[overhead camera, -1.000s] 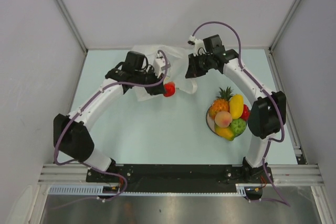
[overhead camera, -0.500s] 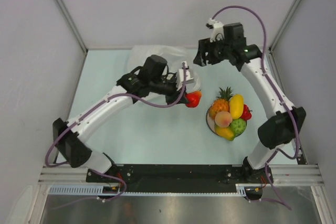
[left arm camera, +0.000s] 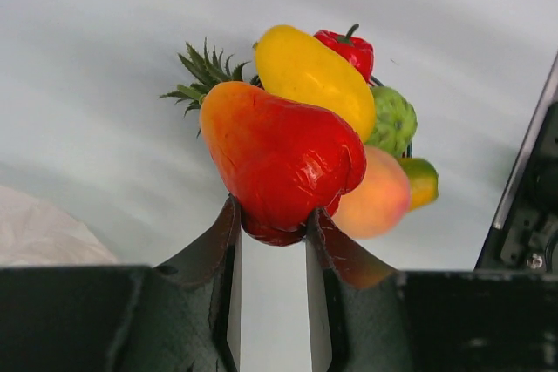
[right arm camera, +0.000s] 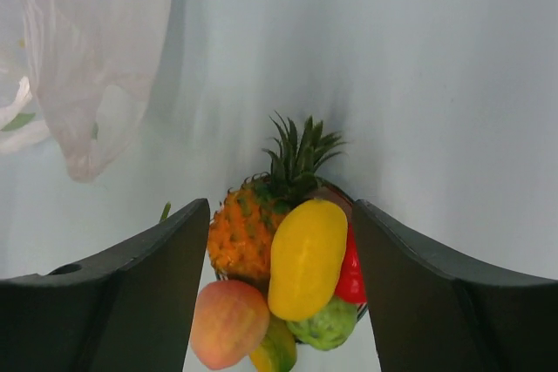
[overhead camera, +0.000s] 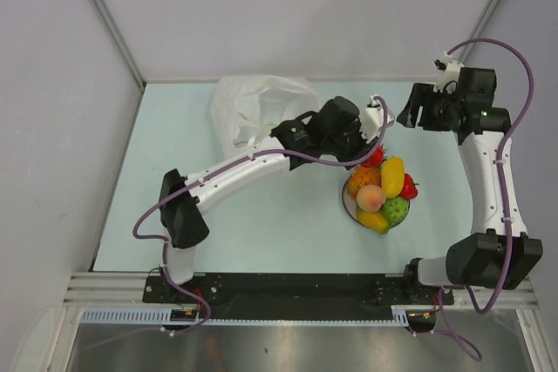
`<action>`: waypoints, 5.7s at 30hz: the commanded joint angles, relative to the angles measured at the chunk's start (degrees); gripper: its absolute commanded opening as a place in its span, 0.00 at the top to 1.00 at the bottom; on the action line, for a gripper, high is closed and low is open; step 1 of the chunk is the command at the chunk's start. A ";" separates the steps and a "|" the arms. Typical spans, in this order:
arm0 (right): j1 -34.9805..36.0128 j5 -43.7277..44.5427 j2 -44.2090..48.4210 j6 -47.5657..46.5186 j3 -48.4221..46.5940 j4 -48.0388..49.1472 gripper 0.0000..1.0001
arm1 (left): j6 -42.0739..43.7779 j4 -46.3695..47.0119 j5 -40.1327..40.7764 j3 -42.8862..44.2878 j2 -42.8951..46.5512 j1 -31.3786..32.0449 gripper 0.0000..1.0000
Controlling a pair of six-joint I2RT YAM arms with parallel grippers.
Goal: Take the fake fruits out of the plastic bag
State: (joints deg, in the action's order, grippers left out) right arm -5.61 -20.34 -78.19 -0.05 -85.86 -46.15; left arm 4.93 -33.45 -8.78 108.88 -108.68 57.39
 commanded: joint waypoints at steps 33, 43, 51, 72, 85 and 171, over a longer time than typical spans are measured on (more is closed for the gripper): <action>-4.50 -36.44 -3.63 24.92 10.37 -1.40 0.18 | 1.40 18.51 21.17 -8.07 4.71 6.25 1.00; -2.30 -37.67 -4.25 25.72 11.77 -0.08 0.31 | 1.66 18.86 22.22 -6.49 3.39 6.77 1.00; -3.88 -37.58 -3.20 22.82 11.86 1.50 0.66 | 2.10 17.19 20.38 -4.91 2.25 6.77 0.45; 0.85 -11.23 -5.48 -11.28 -0.27 -18.45 0.71 | 5.89 17.46 8.08 -31.61 26.07 -1.48 0.00; 7.89 -1.55 -5.30 -16.12 0.96 -17.84 0.72 | -10.72 32.99 -8.63 -44.37 22.30 1.32 1.00; 16.59 6.45 -7.24 -19.54 5.27 -17.83 0.38 | -18.38 39.43 -14.34 -35.14 2.16 4.67 1.00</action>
State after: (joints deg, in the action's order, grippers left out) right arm 10.46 -14.39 -84.99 -19.16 -80.49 -64.45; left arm -12.64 4.19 -21.71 71.07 -106.52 62.43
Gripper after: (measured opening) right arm 0.602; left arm 0.003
